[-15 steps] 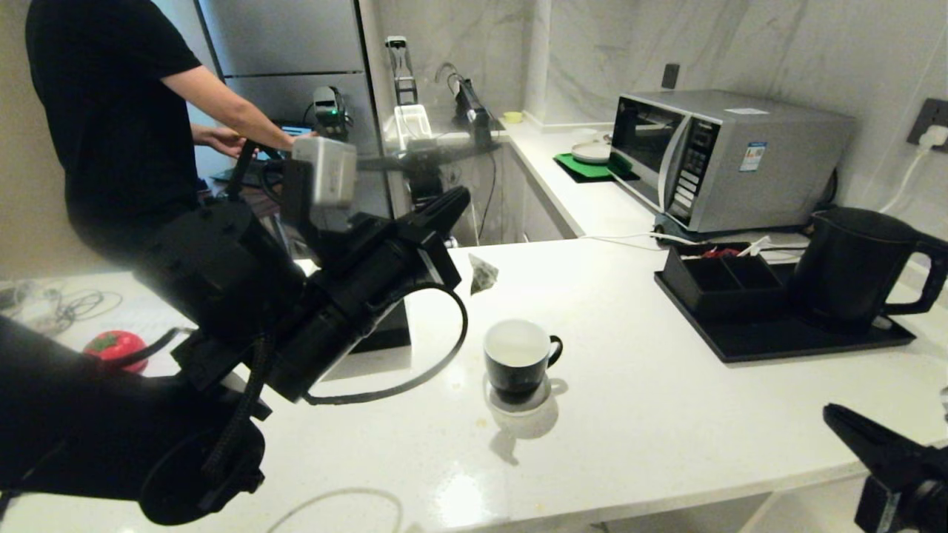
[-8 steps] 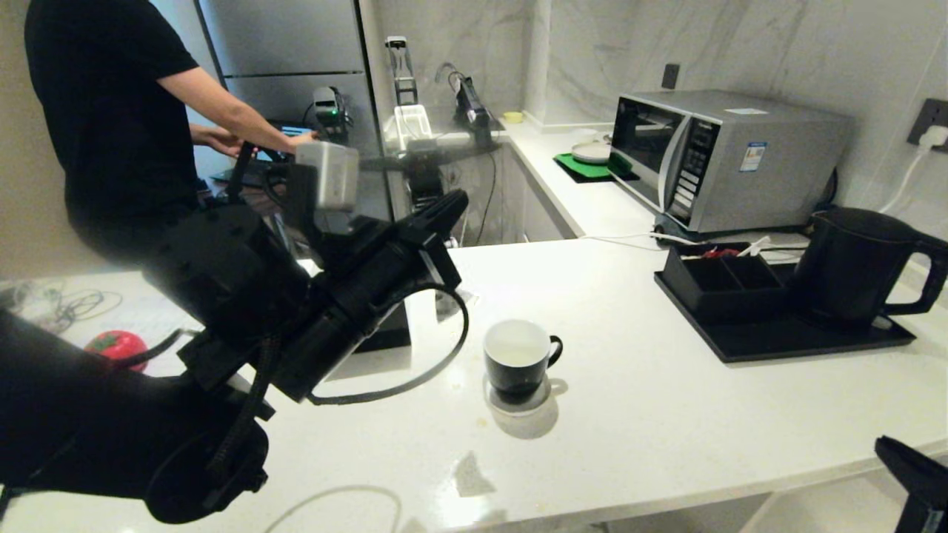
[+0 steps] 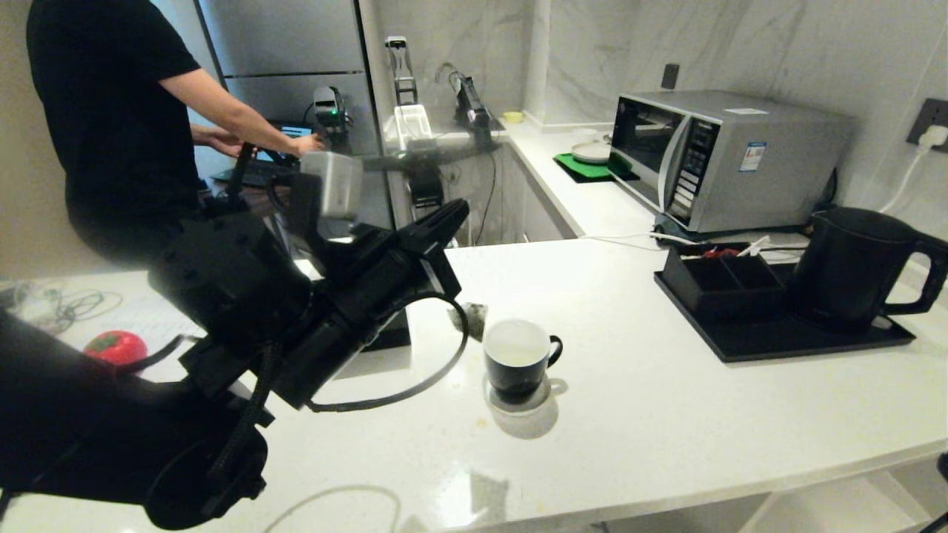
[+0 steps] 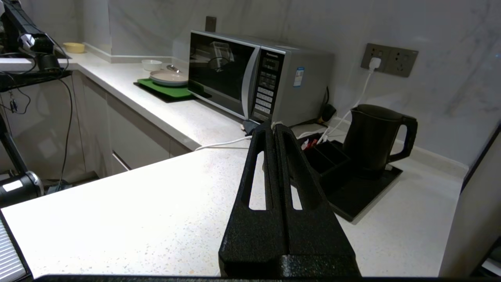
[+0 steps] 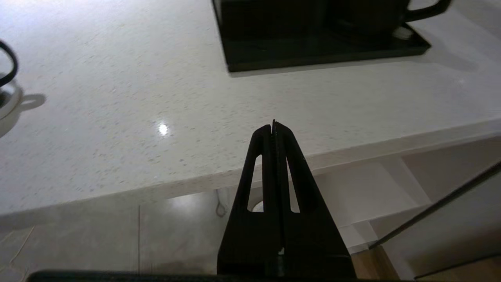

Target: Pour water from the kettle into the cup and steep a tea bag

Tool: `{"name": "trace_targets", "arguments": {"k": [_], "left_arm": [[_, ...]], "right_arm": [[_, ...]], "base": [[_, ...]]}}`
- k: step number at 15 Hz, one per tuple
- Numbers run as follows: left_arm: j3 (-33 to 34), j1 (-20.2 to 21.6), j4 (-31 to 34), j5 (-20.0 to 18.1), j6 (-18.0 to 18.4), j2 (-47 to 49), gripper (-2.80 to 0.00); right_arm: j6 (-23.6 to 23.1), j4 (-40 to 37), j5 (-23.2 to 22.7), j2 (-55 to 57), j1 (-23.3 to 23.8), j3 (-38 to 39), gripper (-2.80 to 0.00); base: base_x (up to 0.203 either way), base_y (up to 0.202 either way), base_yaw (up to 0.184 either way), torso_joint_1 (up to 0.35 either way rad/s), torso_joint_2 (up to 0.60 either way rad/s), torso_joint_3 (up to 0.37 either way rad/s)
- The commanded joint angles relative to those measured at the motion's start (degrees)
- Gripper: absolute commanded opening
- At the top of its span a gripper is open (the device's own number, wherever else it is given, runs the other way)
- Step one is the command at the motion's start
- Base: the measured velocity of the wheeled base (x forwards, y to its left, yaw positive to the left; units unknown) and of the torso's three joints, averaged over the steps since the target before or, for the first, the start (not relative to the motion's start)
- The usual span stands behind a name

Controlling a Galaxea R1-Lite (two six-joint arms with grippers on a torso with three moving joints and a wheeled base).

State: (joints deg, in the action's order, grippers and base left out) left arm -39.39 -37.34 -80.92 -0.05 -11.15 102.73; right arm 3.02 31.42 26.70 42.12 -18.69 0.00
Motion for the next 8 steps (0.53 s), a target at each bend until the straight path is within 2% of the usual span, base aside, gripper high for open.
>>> {"name": "trace_targets", "arguments": {"k": [1, 2, 5, 8], "left_arm": [[0.0, 0.0, -0.5, -0.2, -0.1, 0.0, -2.80], [0.0, 0.0, -0.5, -0.4, -0.1, 0.0, -2.80], [-0.2, -0.1, -0.5, -0.7, -0.1, 0.6, -2.80], [-0.3, -0.1, -0.5, -0.7, -0.1, 1.0, -2.80]], "right_arm": [[0.0, -0.2, 0.1, -2.0, 1.0, 0.0, -2.80], [-0.1, -1.4, 0.2, -3.1, 1.0, 0.0, -2.80], [-4.9, -5.7, 1.7, -5.1, 3.4, 0.0, -2.80], [-5.1, -10.4, 3.0, -6.0, 7.7, 0.0, -2.80]], "base": [[0.000, 0.000, 0.000, 0.000, 0.00, 0.000], [0.000, 0.000, 0.000, 0.000, 0.00, 0.000], [0.000, 0.000, 0.000, 0.000, 0.00, 0.000], [0.000, 0.000, 0.000, 0.000, 0.00, 0.000]]}}
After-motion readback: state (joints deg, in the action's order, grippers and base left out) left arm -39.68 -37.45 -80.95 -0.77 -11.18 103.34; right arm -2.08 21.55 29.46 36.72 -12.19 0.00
